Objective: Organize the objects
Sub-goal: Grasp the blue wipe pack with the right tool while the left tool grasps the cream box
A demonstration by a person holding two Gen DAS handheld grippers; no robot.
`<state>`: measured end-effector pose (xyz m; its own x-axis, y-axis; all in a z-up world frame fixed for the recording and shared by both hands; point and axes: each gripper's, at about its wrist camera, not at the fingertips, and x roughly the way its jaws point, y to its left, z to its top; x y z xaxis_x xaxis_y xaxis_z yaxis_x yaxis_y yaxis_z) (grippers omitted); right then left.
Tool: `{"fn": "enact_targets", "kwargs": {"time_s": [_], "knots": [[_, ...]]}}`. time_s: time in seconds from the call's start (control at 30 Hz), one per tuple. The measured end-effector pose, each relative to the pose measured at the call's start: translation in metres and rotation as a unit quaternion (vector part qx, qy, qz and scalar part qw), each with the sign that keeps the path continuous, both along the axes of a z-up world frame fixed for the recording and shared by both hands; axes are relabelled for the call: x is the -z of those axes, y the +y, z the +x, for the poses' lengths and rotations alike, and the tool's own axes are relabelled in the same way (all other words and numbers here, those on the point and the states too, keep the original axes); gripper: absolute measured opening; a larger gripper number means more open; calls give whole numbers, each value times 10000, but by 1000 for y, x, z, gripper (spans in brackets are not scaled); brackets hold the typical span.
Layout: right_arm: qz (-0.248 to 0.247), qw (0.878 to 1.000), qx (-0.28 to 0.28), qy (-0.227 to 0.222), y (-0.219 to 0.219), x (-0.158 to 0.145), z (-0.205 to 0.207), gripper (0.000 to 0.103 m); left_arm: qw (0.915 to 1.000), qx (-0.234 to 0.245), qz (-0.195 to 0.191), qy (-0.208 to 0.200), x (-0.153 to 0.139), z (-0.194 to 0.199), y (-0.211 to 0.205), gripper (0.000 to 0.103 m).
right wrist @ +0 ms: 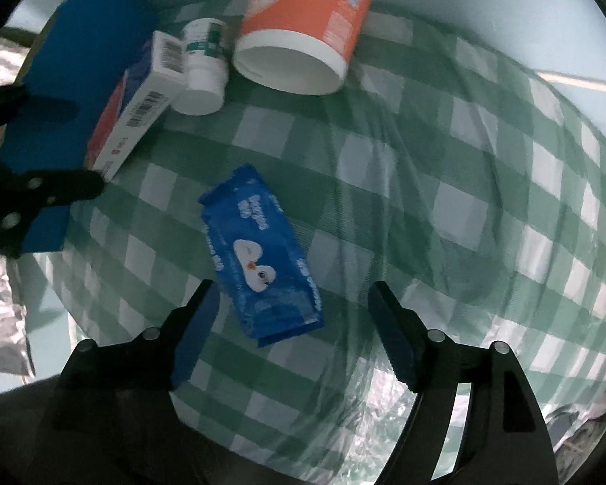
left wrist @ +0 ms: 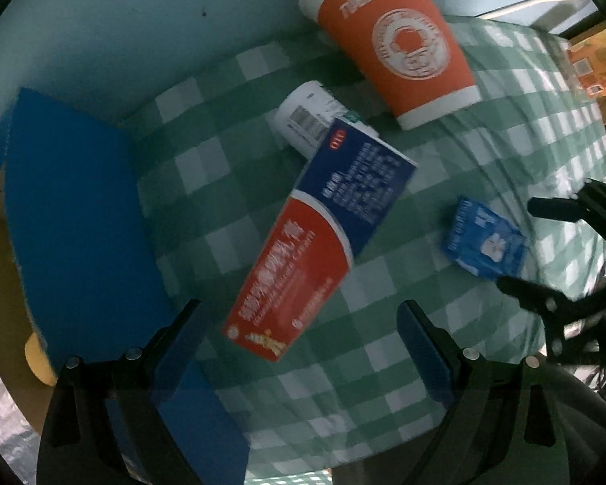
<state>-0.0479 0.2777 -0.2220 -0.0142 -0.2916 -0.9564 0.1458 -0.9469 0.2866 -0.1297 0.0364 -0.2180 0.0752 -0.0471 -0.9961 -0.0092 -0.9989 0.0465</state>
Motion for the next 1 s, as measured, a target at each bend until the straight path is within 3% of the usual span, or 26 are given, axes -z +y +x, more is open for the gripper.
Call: {"fn": "enact_targets", "kwargs": {"time_s": [0.2,0.53,0.6,0.73,0.87,1.0], "knots": [[321,9982,-490,162,-22,-2,-8,77,9994,-220,249,-115,18,-12,-9,95],[747,9949,-633,231,-24,6,-20,77,9983,-435,376,0,31,-16,-17,93],[800,9948,-593,220,-19,7,-22,77,9984,-405,384,-2,32,-14,-16,75],[837,9946,-560,268,-11,5,-25,74,9983,-439,388,-68,34,-10,-18,61],[818,9953,-415,300,4,-1,-30,49,9968,-634,480,16,31,-3,-25,43],[607,9977,-214,204,23,-3,-34,45,9948,-811,611,-16,29,8,-28,41]]}}
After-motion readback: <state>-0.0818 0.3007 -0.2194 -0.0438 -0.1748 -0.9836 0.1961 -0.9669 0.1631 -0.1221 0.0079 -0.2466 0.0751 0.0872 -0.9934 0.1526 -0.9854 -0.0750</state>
